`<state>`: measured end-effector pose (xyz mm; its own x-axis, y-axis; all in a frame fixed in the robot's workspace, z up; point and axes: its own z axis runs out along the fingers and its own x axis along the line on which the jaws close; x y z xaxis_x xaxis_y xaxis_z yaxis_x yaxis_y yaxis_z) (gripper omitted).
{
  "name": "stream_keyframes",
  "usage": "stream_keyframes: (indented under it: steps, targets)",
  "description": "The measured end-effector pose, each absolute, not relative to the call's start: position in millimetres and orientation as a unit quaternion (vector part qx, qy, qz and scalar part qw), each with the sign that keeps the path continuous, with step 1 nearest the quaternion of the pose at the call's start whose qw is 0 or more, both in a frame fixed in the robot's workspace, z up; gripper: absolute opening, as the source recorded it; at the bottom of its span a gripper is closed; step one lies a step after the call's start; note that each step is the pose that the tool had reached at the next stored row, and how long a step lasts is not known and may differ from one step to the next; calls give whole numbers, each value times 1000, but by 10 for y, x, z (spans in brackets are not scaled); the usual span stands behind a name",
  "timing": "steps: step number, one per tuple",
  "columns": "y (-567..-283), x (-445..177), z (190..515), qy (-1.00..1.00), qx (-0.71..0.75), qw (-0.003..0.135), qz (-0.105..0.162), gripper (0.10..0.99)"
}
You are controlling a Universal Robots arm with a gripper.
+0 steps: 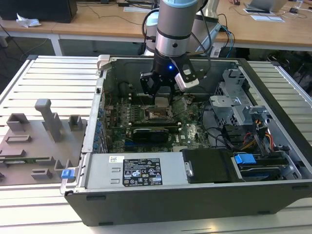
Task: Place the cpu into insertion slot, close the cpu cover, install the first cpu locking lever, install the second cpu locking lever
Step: 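Place the cpu into insertion slot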
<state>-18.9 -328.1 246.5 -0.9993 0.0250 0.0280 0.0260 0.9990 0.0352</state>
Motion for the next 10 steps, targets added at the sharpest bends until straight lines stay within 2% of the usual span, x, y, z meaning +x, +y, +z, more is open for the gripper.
stream_keyframes:
  steps: [10]
  targets:
    - [-3282,-189,2453,-996,-85,13,-12,545]
